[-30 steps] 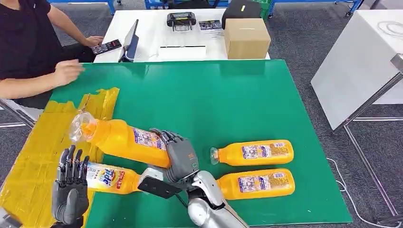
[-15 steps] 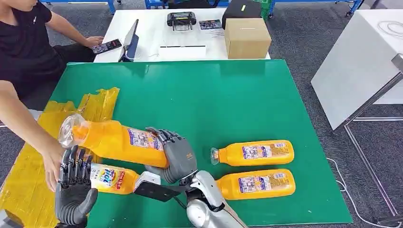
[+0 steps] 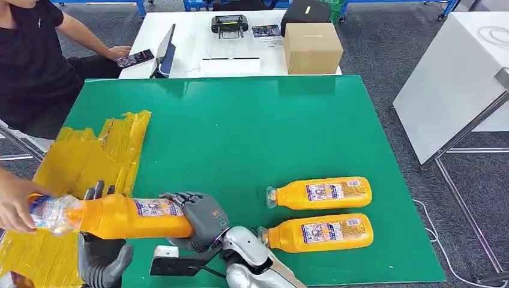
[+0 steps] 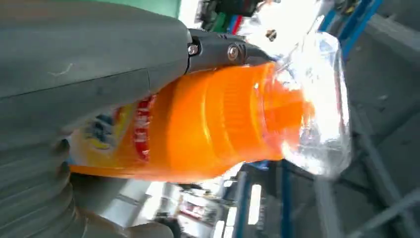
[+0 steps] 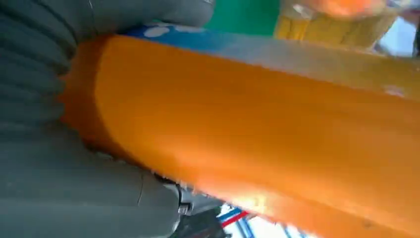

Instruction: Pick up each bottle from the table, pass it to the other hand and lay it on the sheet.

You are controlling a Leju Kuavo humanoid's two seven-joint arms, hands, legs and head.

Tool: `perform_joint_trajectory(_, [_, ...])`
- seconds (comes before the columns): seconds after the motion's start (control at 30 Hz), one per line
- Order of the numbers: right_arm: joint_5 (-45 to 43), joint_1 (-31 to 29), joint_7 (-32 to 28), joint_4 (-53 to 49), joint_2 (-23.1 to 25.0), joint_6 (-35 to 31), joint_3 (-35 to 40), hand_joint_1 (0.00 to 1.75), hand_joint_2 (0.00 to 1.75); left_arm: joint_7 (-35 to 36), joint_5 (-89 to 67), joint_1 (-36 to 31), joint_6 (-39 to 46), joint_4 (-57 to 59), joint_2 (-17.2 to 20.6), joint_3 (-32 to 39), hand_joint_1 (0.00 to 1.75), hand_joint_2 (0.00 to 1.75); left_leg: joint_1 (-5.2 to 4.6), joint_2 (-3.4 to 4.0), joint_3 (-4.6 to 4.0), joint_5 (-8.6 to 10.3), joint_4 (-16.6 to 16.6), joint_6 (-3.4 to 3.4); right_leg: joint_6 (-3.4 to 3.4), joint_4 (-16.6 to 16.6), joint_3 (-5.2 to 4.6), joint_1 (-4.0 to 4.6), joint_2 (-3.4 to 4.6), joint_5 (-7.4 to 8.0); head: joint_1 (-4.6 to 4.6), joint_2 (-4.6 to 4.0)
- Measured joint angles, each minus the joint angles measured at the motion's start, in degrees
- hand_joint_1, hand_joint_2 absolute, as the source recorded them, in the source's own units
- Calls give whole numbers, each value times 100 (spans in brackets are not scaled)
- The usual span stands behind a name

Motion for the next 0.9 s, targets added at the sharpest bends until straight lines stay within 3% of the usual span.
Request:
perform_joint_trajectory(0.23, [-350, -225, 166, 282, 35, 11, 725, 175, 175, -50, 186, 107, 50, -52, 28, -22, 0, 175, 2, 1, 1, 0, 0, 0, 0, 0, -3, 1, 1, 0, -2, 0])
perform_joint_trajectory(0.9, [-627, -393, 249, 529, 109, 24, 1122, 171, 175, -87, 57, 200, 242, -87, 81, -20, 0, 175, 1, 2, 1, 0, 0, 0, 0, 0, -3, 1, 1, 0, -2, 0])
